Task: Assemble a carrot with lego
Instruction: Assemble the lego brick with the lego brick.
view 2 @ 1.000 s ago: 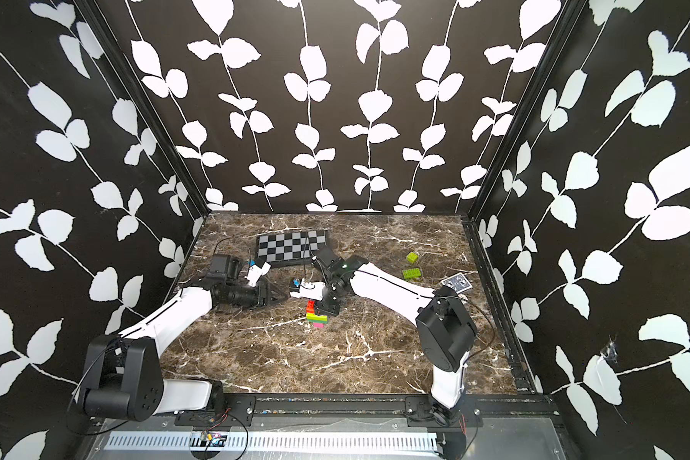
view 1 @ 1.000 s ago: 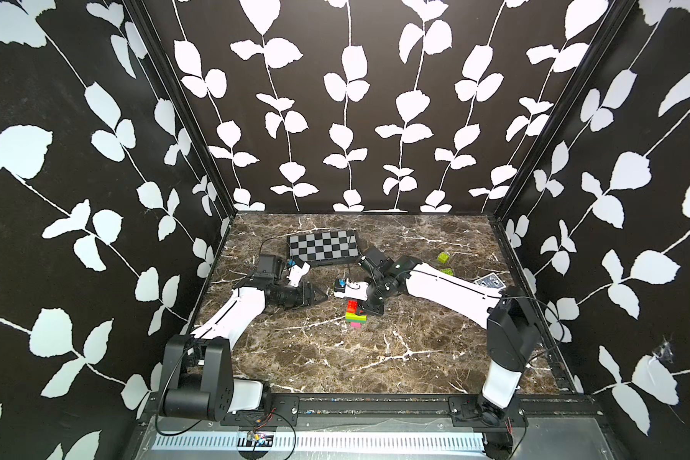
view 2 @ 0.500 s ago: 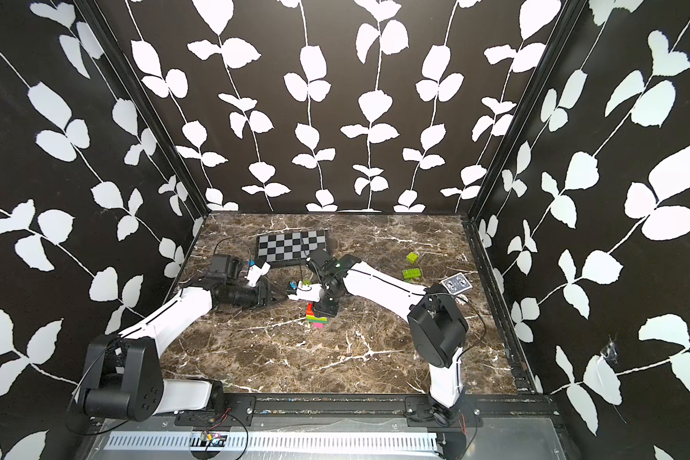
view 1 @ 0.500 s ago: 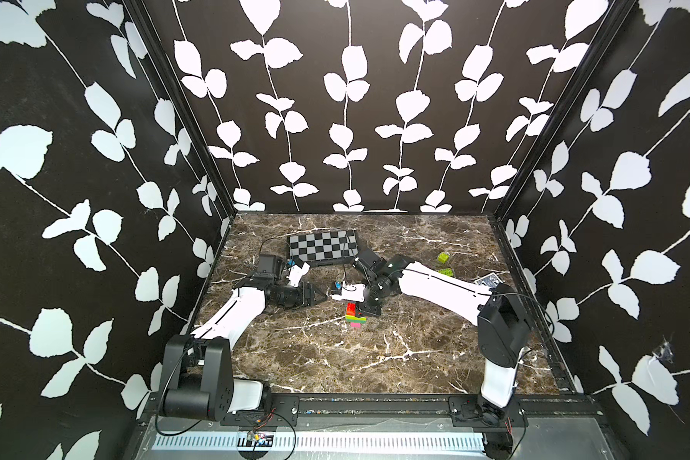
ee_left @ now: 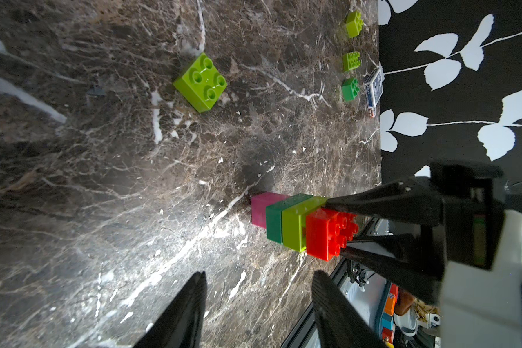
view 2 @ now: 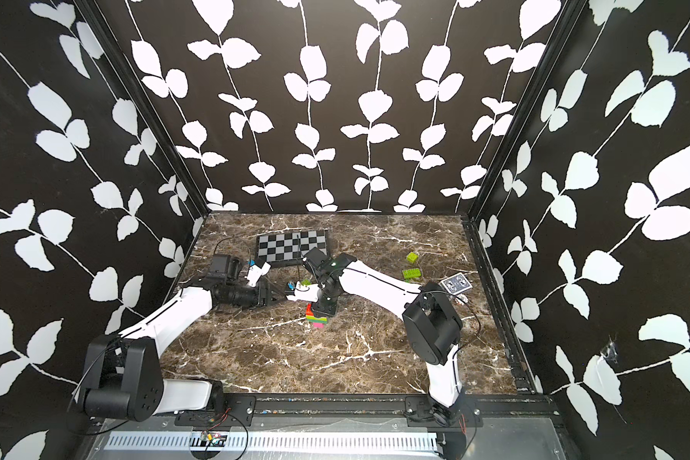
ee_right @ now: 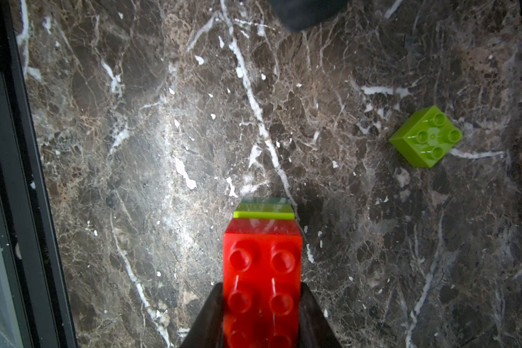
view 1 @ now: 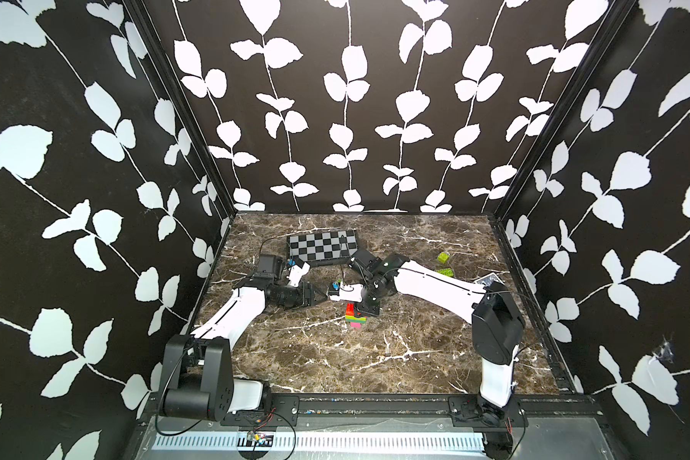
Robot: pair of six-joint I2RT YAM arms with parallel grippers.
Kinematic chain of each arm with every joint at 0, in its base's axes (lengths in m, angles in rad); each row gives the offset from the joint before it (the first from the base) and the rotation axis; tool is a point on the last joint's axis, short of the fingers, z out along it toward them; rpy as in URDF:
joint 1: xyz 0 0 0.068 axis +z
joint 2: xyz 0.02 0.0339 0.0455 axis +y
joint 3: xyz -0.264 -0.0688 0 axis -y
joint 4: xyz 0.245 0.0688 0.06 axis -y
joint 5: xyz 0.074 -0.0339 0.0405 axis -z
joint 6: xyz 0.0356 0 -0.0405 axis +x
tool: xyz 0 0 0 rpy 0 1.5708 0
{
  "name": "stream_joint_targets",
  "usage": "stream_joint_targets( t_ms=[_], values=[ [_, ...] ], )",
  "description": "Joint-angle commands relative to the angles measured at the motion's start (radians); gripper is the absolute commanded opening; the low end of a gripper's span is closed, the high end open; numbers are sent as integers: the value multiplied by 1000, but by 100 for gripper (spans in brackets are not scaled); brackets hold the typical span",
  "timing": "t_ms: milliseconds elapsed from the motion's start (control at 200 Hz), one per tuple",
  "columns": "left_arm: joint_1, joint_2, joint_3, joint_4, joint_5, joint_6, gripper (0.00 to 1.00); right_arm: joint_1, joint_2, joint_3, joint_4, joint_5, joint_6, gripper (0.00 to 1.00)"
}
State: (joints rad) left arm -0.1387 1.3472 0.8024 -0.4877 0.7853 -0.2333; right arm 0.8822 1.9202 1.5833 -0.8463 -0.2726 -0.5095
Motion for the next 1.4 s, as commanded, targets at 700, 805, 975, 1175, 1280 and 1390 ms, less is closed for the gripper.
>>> stream_joint_targets(
  t_ms=[700, 805, 975, 1175, 1280, 1390],
  values=[
    [-4, -30, -11, -35, -12, 25, 58, 30, 177, 95, -146, 100, 79, 16],
    [-4, -35, -14, -40, -20, 26, 59, 32, 204, 104, -158, 108, 86, 16],
    [-4, -34, -25, -34, -27, 14, 59, 32, 237, 112, -175, 123, 89, 15],
    [-4, -41, -23, -50, -72, 9, 59, 33, 243, 49, -140, 116, 91, 14],
    [-3, -52, -22, -63, -96, 12, 58, 29, 210, -50, -59, 130, 89, 14],
    [-4, -62, -19, -65, -104, 13, 59, 25, 119, -122, 46, 122, 76, 15]
  ],
)
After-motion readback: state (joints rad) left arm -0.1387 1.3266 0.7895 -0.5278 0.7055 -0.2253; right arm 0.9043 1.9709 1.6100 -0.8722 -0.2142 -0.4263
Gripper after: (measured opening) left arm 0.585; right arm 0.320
